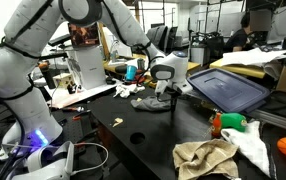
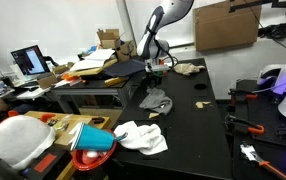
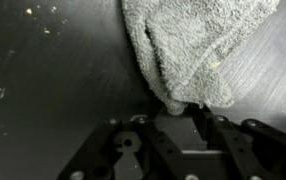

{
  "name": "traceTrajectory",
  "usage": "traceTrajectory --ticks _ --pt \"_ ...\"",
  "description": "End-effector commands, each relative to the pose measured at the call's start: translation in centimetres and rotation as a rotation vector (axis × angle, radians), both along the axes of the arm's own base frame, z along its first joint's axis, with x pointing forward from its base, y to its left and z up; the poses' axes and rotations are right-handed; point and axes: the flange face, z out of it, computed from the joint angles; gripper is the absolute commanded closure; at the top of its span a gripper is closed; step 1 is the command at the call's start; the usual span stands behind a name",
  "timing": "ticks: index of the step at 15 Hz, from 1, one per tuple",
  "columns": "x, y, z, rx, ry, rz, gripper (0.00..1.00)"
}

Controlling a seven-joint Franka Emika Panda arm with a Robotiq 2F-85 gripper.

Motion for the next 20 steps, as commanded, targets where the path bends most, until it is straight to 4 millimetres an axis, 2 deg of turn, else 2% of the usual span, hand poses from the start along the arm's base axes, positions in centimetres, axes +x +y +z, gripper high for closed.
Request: traceTrajectory --ticks 1,2,6,9,15,17,20 --pt "0.0 0.4 0.2 0.005 0.027 0.014 0.95" --pt "-0.1 0.7 0.4 0.012 0.025 0.019 1.00" --pt "-1.2 2.0 2.1 0.010 0.015 0.050 0.99" --pt "-2.3 3.7 4.5 -0.026 -0.003 0.081 0.99" --pt "-4.7 7.2 11.4 -0.149 -0.069 0.182 0.99" --pt "-5.6 8.5 12.8 -0.185 -0.082 0.220 0.99" --pt "-6.9 11.8 13.9 -0.245 -0.082 0.323 0.99"
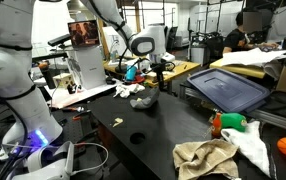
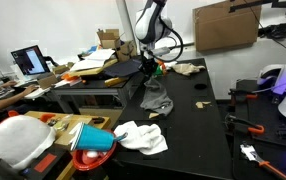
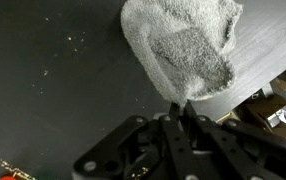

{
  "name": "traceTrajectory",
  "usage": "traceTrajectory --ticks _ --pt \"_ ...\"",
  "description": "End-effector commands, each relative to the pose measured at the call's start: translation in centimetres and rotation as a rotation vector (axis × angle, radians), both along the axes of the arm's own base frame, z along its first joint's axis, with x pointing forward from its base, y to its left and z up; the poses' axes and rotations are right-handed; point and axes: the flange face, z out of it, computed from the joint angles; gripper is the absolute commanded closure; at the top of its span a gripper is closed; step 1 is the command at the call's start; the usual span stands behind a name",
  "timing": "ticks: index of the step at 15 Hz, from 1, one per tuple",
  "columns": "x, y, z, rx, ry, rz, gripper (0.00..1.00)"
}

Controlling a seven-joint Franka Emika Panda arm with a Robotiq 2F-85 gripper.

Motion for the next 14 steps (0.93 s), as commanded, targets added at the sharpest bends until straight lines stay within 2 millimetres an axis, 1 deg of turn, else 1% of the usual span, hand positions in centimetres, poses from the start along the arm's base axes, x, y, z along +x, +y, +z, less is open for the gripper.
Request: traceTrajectory --ticks 1,6,7,10,12,14 --pt "-2.8 4.1 1.6 -0.069 -0.011 0.094 0.99" --pt "-4.6 10.8 1.3 -0.145 0.004 0.248 0.99" --pt "-5.7 11.5 1.7 -0.154 0.006 0.270 0.99" --pt "-7.5 14.2 1.3 -0.178 0.028 0.343 0.99" --pt "-9.4 15.7 0.7 -0.183 0.050 0.402 0.99" --pt "-11.5 17.2 -0.5 -0.191 0.083 0.463 0.99"
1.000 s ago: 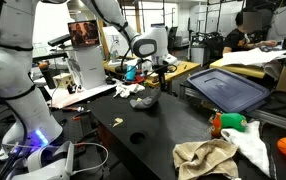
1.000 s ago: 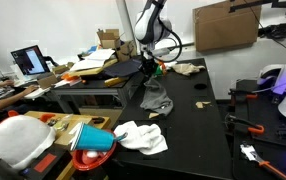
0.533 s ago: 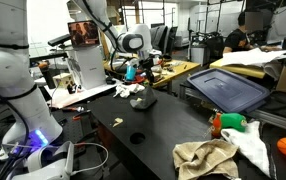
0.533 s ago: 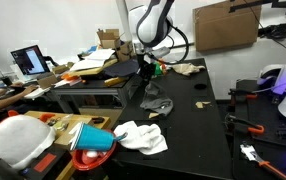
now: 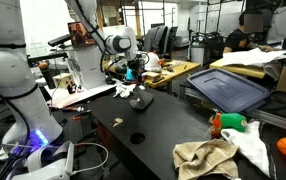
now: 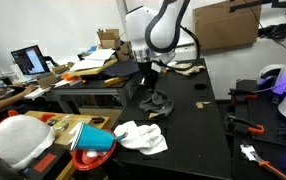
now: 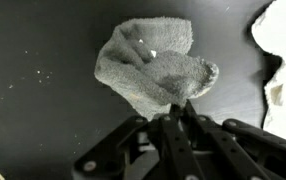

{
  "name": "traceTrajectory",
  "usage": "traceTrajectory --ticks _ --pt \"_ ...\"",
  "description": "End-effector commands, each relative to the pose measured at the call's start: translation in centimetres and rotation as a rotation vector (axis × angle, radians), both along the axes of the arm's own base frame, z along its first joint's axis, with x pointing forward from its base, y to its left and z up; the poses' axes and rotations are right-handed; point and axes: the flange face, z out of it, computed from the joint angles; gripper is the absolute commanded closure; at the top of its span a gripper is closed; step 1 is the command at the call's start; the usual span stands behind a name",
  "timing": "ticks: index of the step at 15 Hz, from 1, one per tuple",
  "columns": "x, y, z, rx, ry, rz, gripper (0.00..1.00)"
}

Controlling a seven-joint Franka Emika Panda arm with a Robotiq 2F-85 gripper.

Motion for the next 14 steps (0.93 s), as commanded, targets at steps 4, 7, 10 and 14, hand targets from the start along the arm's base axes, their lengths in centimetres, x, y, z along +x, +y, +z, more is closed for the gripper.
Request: traceTrajectory --ticks 4,7,10,14 --pt "-6.5 3.0 -3.4 -0.062 0.084 0.154 0.72" --pt "-8.2 2.9 -4.7 -0.095 0.105 0.218 0.54" --pt "-9.4 2.7 -5.2 -0.104 0.115 0.254 0.32" --pt "-8.4 1.8 -4.5 -0.052 0.076 0.185 0.02"
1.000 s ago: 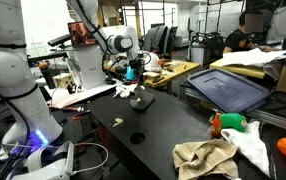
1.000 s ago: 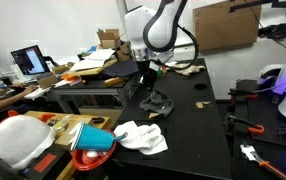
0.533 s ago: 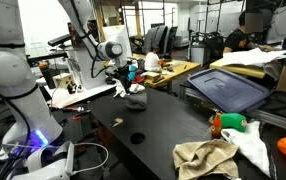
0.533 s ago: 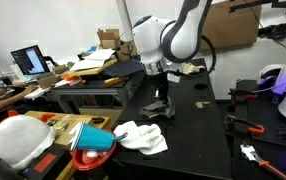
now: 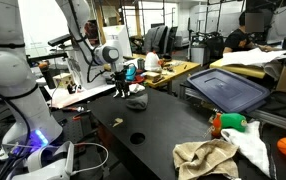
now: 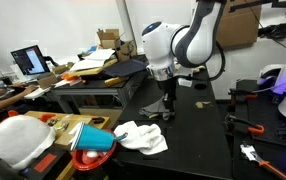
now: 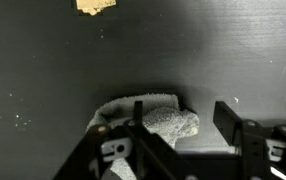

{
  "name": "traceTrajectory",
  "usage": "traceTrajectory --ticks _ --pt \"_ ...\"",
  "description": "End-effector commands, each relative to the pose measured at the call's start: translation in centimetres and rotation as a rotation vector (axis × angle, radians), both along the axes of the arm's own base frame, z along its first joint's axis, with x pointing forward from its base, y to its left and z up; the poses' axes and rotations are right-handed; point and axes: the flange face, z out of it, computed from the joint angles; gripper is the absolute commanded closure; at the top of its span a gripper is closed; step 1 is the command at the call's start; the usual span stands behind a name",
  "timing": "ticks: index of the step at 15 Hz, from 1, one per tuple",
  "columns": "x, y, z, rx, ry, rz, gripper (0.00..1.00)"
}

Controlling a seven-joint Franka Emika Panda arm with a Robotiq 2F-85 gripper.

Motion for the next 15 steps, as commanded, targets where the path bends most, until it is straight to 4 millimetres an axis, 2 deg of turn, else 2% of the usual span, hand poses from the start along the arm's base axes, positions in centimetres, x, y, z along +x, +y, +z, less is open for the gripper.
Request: traceTrajectory --ticks 1,5,6,8,15 --pt "0.9 -1.4 1.9 0.063 -0.061 -0.106 0.00" --pt "3.4 -4.2 3.7 0.145 -0.089 -0.334 0.00" --pt "4.2 -4.9 3.9 0.160 -0.097 -0.390 0.25" --pt "5.6 -5.6 4.1 0.189 -0.106 -0.487 0.34" --pt "8.5 -5.9 3.8 0.197 -0.166 -0.686 0.88"
